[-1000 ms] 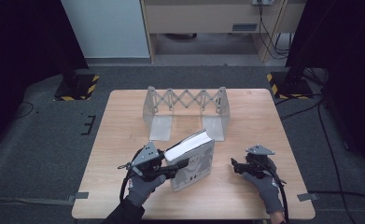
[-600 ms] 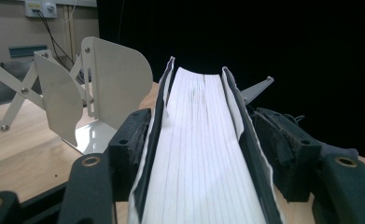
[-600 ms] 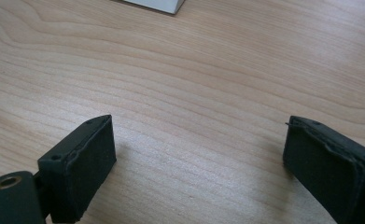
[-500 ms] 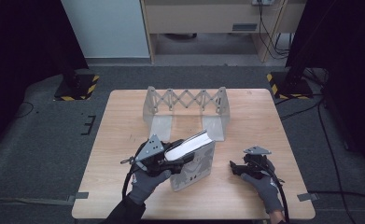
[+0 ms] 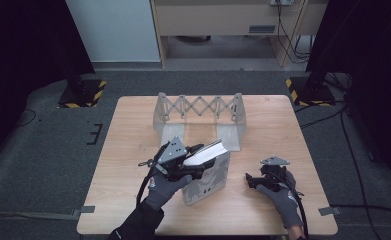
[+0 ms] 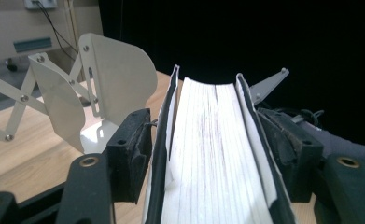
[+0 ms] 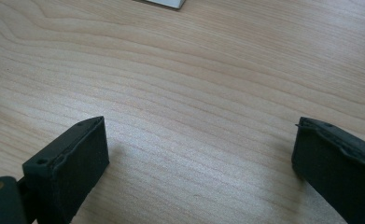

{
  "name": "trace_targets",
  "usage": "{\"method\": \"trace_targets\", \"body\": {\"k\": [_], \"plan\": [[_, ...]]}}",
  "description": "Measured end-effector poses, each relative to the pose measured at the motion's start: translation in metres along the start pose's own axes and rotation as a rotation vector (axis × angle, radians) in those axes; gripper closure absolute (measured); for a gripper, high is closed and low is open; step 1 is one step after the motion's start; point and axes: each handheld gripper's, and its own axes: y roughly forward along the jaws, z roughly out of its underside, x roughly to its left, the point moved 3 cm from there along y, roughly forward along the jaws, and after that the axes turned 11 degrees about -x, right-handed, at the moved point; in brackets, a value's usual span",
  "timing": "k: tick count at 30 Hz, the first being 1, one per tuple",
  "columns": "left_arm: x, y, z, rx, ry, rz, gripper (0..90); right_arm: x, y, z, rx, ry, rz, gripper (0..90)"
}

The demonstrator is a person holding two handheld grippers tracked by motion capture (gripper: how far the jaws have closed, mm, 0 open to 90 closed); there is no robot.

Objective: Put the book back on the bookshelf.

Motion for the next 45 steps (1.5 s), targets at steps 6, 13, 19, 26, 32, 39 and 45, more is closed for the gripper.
{"method": "trace_targets", "body": {"k": [6, 13, 19, 26, 32, 39, 45], "plan": [[0.000, 0.002, 0.000, 0.030, 0.025, 0.005, 38.2, 0.000, 0.000, 0.000, -0.001, -0.005, -0.001, 4.0], [-0.005, 0.004, -0.001, 0.102, 0.017, 0.009, 43.8, 0.000, 0.000, 0.000, -0.001, -0.004, 0.002, 3.9], [-0.008, 0.004, -0.001, 0.095, 0.026, -0.010, 49.7, 0.000, 0.000, 0.000, -0.001, -0.003, 0.002, 3.8], [-0.010, 0.005, -0.002, 0.092, 0.042, -0.060, 51.7, 0.000, 0.000, 0.000, -0.002, 0.004, 0.004, 3.8], [-0.006, 0.001, -0.004, 0.093, 0.011, -0.100, 52.0, 0.000, 0.000, 0.000, -0.002, 0.004, 0.004, 3.8], [0.012, -0.026, -0.023, 0.036, -0.021, -0.165, 52.0, 0.000, 0.000, 0.000, -0.001, 0.000, 0.003, 3.8], [0.044, -0.058, -0.040, 0.009, 0.005, -0.319, 52.0, 0.000, 0.000, 0.000, 0.000, -0.002, 0.003, 3.8]]}}
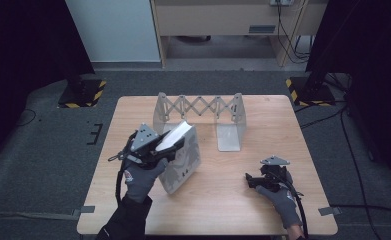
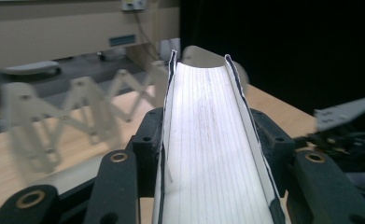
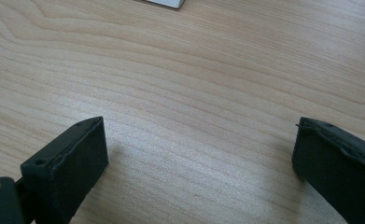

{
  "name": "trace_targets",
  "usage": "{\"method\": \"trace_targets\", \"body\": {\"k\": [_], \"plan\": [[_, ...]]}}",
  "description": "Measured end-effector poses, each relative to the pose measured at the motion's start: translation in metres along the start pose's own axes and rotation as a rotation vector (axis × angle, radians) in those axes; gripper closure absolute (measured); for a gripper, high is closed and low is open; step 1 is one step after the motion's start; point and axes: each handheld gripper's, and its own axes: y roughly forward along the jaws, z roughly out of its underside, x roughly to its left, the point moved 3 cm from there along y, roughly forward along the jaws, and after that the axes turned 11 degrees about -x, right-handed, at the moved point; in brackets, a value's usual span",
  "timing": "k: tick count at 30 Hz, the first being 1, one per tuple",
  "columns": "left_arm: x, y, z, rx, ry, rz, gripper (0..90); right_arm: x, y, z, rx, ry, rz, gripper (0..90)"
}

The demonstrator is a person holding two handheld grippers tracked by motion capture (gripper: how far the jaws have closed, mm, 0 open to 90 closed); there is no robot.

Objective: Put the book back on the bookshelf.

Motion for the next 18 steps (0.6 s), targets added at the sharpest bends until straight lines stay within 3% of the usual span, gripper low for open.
{"method": "trace_targets", "body": {"k": [6, 10, 18], "plan": [[0.037, 0.003, -0.006, -0.009, -0.023, -0.131, 52.0, 0.000, 0.000, 0.000, 0.001, 0.001, 0.001, 3.8], [0.058, 0.015, -0.012, 0.012, -0.031, -0.182, 52.0, 0.000, 0.000, 0.000, 0.001, 0.002, 0.001, 3.8], [0.084, 0.052, -0.013, -0.002, -0.034, -0.264, 52.1, 0.000, 0.000, 0.000, 0.001, 0.001, -0.001, 3.8]]}}
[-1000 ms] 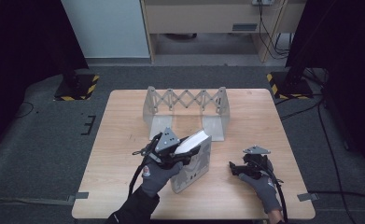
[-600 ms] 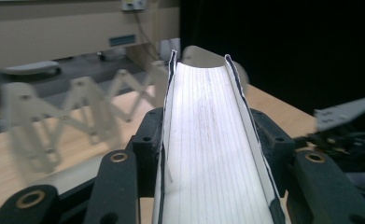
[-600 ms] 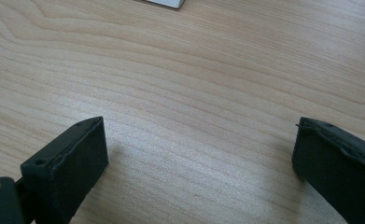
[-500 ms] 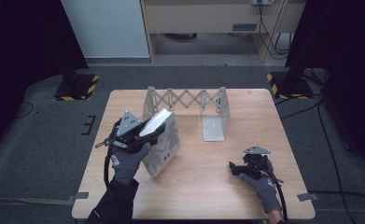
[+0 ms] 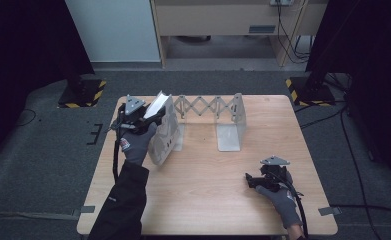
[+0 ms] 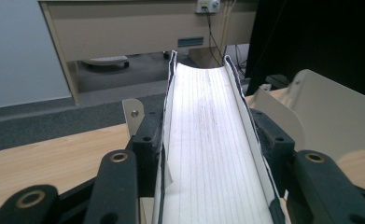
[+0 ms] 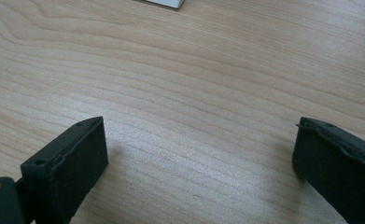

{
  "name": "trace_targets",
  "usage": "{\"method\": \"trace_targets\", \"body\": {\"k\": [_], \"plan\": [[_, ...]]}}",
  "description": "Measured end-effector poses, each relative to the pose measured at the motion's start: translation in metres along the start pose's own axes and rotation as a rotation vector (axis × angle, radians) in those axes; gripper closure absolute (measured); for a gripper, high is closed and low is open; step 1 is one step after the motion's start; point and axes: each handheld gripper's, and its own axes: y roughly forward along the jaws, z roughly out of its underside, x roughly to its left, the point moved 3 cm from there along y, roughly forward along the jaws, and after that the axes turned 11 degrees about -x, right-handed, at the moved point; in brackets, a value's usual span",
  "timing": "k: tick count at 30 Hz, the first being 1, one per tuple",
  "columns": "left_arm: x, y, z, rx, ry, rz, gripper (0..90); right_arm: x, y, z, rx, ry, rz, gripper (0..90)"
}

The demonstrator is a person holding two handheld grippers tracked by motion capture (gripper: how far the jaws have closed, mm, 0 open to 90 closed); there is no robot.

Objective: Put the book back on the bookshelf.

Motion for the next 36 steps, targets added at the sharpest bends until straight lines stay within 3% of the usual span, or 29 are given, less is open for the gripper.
{"method": "trace_targets", "body": {"k": [4, 12, 18, 21, 24, 26, 29, 31, 36], "plan": [[-0.002, 0.022, 0.001, 0.007, 0.019, -0.025, 52.0, 0.000, 0.000, 0.000, 0.000, 0.000, -0.001, 3.8], [-0.001, 0.063, 0.014, 0.053, -0.011, -0.052, 52.0, 0.000, 0.000, 0.000, 0.001, 0.001, -0.001, 3.8], [0.001, 0.078, 0.024, 0.056, -0.023, -0.069, 52.0, 0.000, 0.000, 0.000, 0.000, 0.001, 0.000, 3.7], [-0.001, 0.082, 0.026, 0.045, -0.009, -0.078, 51.9, 0.000, 0.000, 0.000, 0.000, 0.001, -0.001, 3.7], [-0.005, 0.083, 0.026, 0.043, 0.008, -0.078, 51.3, 0.000, 0.000, 0.000, 0.000, 0.002, -0.002, 3.6], [-0.007, 0.081, 0.028, 0.016, 0.021, -0.073, 49.7, 0.000, 0.000, 0.000, -0.001, 0.001, -0.002, 3.6], [-0.007, 0.075, 0.031, 0.008, -0.013, -0.022, 39.6, 0.000, 0.000, 0.000, -0.001, 0.004, 0.001, 3.7], [-0.006, 0.065, 0.031, 0.001, -0.028, 0.002, 32.9, 0.000, 0.000, 0.000, -0.002, 0.003, 0.001, 3.6], [-0.005, 0.031, 0.049, 0.013, -0.028, 0.052, 31.7, 0.000, 0.000, 0.000, -0.001, 0.002, -0.001, 3.6]]}}
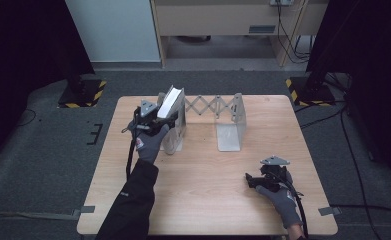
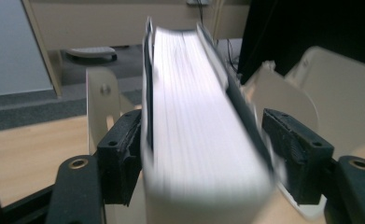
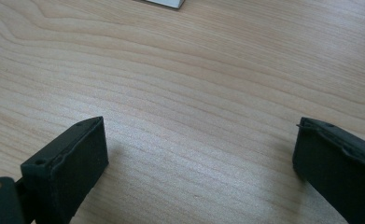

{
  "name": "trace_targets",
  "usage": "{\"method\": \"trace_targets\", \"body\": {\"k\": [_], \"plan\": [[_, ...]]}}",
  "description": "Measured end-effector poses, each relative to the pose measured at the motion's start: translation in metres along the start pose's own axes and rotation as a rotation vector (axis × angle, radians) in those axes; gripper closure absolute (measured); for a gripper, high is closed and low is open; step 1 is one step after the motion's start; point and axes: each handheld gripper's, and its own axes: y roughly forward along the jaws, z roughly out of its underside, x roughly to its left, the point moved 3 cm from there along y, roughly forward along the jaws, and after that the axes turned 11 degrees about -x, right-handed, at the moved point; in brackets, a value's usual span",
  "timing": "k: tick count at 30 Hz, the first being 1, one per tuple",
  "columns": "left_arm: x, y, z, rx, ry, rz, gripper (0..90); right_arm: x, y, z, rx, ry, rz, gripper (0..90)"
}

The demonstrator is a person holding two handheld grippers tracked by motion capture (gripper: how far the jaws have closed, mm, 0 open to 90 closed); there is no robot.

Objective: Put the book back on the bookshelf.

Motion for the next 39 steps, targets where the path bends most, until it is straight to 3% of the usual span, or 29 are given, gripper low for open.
{"method": "trace_targets", "body": {"k": [3, 5, 10, 25, 32, 39], "plan": [[0.001, -0.014, 0.018, 0.014, 0.008, 0.012, 35.7, 0.000, 0.000, 0.000, -0.001, 0.001, 0.002, 3.6], [0.001, -0.018, 0.025, 0.003, -0.014, 0.021, 37.7, 0.000, 0.000, 0.000, -0.001, 0.001, 0.002, 3.6], [0.000, -0.024, 0.035, -0.009, -0.031, 0.020, 45.5, 0.000, 0.000, 0.000, 0.000, 0.003, 0.002, 3.6], [-0.017, 0.002, 0.035, -0.020, -0.031, 0.023, 40.5, 0.000, 0.000, 0.000, 0.000, 0.002, 0.000, 3.6], [-0.018, 0.013, 0.033, -0.013, -0.030, 0.021, 38.4, 0.000, 0.000, 0.000, 0.000, 0.004, 0.002, 3.6], [-0.019, 0.010, 0.033, -0.013, -0.015, 0.024, 37.9, 0.000, 0.000, 0.000, -0.001, 0.002, 0.003, 3.6]]}}
